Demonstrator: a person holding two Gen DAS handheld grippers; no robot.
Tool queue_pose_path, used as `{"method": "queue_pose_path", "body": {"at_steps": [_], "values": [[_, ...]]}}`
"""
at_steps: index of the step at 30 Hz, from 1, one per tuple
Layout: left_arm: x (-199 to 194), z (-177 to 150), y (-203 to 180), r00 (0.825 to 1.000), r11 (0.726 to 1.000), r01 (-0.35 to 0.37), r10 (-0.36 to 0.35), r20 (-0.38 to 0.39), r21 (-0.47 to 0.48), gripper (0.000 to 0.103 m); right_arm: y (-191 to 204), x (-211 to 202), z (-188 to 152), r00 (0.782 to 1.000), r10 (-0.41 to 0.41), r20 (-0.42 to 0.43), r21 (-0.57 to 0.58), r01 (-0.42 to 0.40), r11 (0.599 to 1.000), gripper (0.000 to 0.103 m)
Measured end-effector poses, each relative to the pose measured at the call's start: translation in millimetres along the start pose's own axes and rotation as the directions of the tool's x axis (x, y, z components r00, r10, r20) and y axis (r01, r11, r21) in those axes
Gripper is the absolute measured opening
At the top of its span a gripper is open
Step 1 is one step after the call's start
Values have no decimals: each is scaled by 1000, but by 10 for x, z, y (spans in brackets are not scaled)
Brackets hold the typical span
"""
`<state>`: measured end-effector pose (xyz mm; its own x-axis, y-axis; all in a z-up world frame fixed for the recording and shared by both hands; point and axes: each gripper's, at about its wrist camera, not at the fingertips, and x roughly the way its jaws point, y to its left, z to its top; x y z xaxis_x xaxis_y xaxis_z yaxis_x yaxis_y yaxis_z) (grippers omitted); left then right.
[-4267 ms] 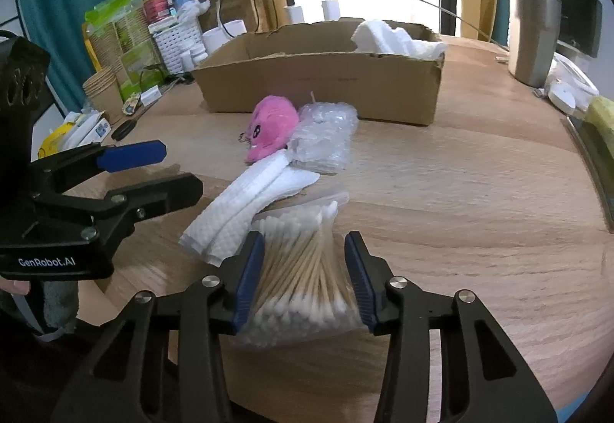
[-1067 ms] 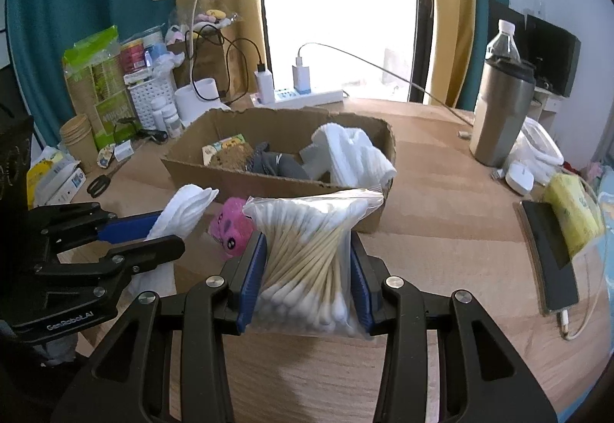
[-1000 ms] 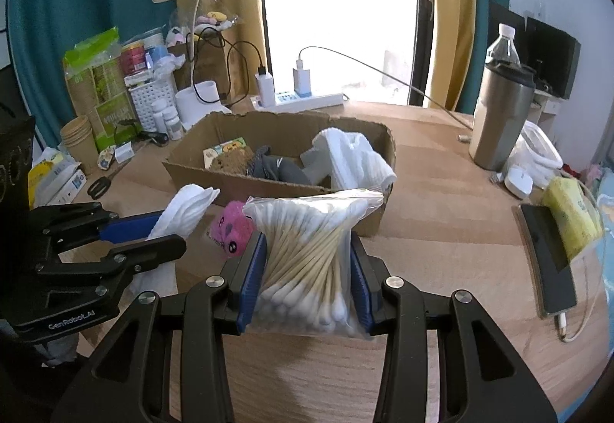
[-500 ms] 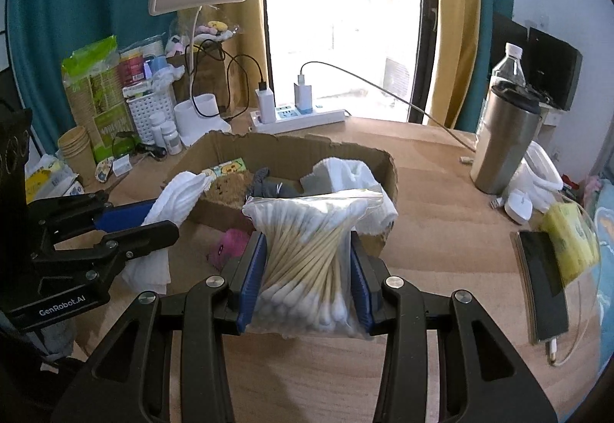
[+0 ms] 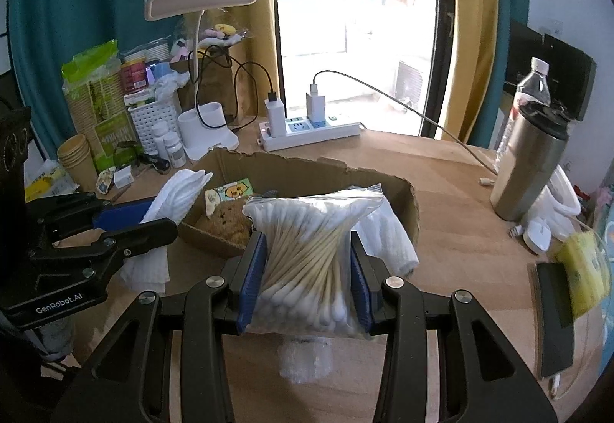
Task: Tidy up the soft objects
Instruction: 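Carry the white cloth with the left tool while the right tool carries the swab bag over the box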
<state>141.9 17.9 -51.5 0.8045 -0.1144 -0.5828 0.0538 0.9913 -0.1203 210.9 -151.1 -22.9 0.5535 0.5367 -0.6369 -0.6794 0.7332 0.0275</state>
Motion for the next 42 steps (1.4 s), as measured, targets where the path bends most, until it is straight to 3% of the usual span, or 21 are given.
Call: {"method": "queue_pose_path", "body": {"at_steps": [26,42], "values": [[281,217,256,1000,999,-31,30,-5,-42,25,-37,596,395,997,77,-21,-47,-77,996,43],[624,315,166,998,1000,-16,16,-58,-10,25,-394,913,272,997,48,-59,21,-47,999,43]]}}
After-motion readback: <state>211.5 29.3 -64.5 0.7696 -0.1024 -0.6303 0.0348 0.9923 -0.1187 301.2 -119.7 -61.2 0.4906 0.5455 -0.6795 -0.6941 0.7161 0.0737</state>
